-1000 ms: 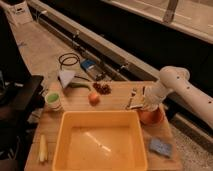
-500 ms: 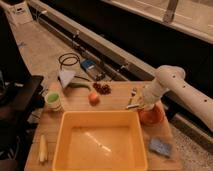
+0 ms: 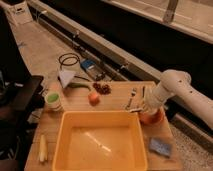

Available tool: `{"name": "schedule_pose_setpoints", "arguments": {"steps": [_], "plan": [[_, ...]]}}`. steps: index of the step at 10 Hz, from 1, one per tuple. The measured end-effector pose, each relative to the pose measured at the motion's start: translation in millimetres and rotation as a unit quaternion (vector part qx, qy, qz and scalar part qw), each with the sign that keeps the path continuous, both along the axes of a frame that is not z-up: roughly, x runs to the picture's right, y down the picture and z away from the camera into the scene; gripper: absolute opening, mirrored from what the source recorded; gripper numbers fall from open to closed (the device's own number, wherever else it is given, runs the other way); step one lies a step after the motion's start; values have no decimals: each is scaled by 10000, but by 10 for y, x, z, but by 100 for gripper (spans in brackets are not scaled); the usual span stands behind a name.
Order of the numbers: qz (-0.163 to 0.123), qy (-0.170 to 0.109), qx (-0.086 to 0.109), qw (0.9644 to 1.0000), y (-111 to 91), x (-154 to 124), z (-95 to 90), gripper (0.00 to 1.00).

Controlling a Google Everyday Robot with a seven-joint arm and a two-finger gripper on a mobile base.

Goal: Wipe red bowl with brush

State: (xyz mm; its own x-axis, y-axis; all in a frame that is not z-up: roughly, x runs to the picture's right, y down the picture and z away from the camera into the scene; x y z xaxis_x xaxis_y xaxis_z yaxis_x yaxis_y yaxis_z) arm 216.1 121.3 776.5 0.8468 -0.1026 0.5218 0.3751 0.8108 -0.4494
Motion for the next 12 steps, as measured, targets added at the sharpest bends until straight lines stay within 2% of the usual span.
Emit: {"name": "schedule_pose_setpoints", "arguments": {"steps": [3,7,10,12], "plan": [[98,28,21,9999,-46,83,27,0],[148,-117,29,9998,-124,35,163,0],[118,-261,25,9996,-69,-100,159,0],[196,-240,-20,9995,63,-79,73,0]]}}
